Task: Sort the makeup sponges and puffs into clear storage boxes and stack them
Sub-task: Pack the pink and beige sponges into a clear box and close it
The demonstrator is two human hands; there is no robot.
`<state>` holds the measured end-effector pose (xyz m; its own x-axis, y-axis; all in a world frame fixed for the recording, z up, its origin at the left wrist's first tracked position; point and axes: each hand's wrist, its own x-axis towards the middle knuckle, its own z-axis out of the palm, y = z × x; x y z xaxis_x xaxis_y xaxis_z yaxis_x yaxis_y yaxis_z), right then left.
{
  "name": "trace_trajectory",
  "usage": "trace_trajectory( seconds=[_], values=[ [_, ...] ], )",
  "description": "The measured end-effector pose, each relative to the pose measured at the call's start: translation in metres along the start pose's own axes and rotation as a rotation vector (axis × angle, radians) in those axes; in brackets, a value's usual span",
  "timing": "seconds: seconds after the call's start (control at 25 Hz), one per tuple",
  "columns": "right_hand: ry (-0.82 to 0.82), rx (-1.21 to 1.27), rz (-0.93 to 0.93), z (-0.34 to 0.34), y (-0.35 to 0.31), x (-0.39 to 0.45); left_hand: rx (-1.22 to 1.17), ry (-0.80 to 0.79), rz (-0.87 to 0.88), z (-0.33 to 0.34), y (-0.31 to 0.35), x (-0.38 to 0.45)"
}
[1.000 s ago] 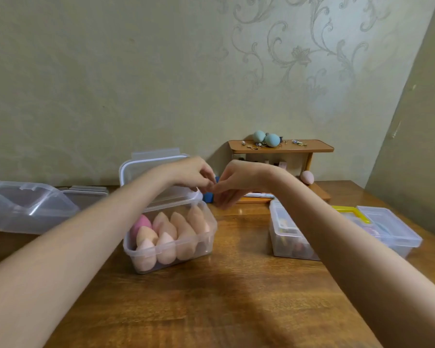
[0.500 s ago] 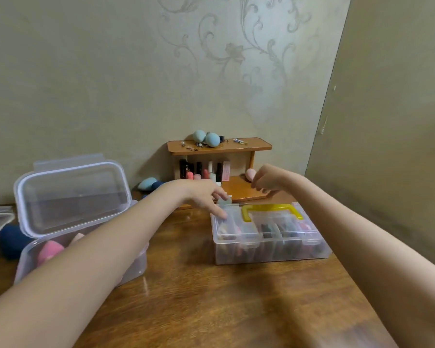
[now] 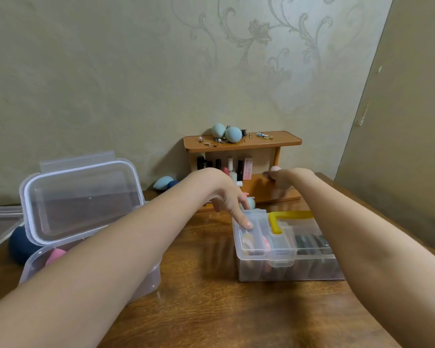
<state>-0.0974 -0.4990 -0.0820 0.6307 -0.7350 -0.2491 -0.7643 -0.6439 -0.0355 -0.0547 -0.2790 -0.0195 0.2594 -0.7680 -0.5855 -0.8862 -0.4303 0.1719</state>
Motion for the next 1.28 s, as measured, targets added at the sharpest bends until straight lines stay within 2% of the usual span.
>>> trace_trajectory(
  seconds=[0.24, 0.36, 0.48, 0.6, 0.72, 0.84, 1.0, 1.12, 1.28],
  values=[
    [0.049, 0.031, 0.145, 0.009, -0.002, -0.006, -0.013, 0.014, -0.021, 0.002, 0.001, 0.001],
    [0.136, 0.125, 0.015, -0.015, -0.009, -0.045, -0.02, 0.046, -0.03, 0.006, -0.001, -0.005],
    [0.251, 0.322, -0.091, -0.033, -0.015, -0.102, -0.024, 0.103, -0.048, 0.011, -0.001, -0.012],
    [0.365, 0.591, -0.253, -0.046, -0.035, -0.155, -0.061, 0.262, 0.004, 0.025, -0.001, -0.026],
    [0.275, 0.829, -0.421, -0.05, -0.068, -0.195, -0.238, 0.477, 0.177, 0.038, -0.014, -0.058],
    [0.138, 0.882, -0.554, -0.038, -0.106, -0.217, -0.305, 0.53, 0.176, 0.049, -0.057, -0.1],
    [-0.086, 0.669, -0.674, -0.02, -0.145, -0.229, -0.293, 0.533, 0.051, 0.085, -0.114, -0.14],
    [-0.26, 0.458, -0.773, -0.01, -0.167, -0.237, -0.289, 0.536, 0.022, 0.112, -0.127, -0.147],
    [-0.227, 0.312, -0.756, -0.003, -0.183, -0.234, -0.244, 0.601, 0.029, 0.123, -0.13, -0.139]
  ],
)
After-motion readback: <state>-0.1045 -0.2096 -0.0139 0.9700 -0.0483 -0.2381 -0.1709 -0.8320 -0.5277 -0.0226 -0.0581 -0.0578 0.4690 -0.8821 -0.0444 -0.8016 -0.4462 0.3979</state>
